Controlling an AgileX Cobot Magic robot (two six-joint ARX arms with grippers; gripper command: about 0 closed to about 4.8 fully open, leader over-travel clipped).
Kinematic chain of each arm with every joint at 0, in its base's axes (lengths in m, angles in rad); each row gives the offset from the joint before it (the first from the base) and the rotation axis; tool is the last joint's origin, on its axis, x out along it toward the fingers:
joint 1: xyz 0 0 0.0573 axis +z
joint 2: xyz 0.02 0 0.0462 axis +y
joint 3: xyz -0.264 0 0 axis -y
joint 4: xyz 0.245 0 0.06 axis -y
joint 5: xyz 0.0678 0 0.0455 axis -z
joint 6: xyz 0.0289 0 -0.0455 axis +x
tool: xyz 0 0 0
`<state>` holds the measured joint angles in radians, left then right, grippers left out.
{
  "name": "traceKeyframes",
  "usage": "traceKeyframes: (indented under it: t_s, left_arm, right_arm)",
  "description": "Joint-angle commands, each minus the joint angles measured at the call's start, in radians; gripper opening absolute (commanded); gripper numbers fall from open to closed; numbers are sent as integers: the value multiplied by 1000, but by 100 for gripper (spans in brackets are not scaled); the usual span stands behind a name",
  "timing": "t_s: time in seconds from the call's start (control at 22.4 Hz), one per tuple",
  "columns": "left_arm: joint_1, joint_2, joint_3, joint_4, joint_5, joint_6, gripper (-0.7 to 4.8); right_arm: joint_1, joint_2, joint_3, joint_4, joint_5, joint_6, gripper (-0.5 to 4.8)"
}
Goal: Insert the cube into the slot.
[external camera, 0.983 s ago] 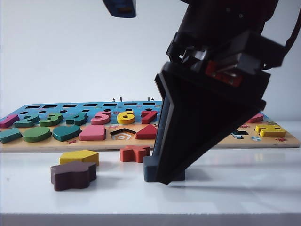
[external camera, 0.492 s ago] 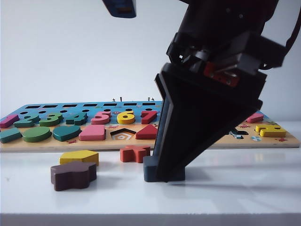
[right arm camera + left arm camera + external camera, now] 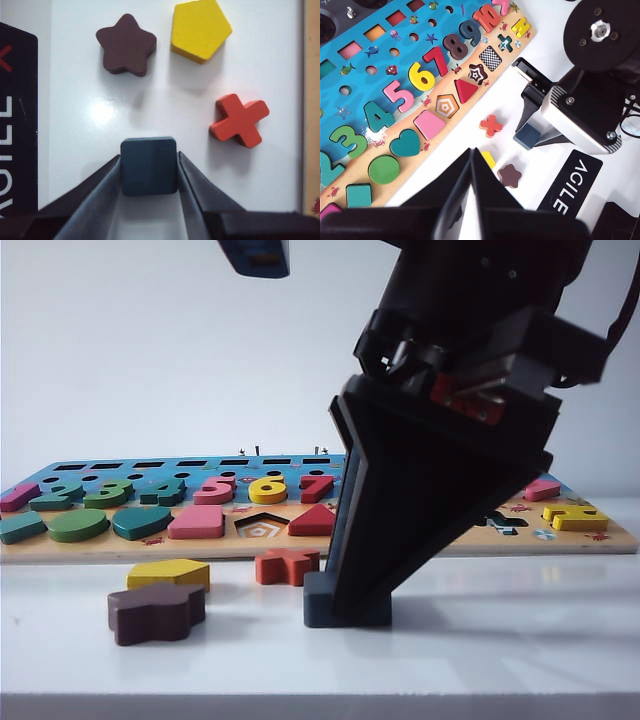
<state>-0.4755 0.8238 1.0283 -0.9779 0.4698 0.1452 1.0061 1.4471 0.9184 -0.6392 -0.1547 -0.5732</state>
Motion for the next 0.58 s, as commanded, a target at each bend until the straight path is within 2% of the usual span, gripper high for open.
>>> traceKeyframes:
  t_s: [0.04,0.45,0.58]
  left_arm:
    - [-1,1,3,8,8,4,17]
    - [-1,0,3,8,8,4,17]
    - [-1,0,3,8,8,4,17]
  right_arm:
    - [0,0,2,7,3,-4,153]
    - [0,-31,5,7,32,-3,143]
    - [-1,-72,5,7,92,-4,144]
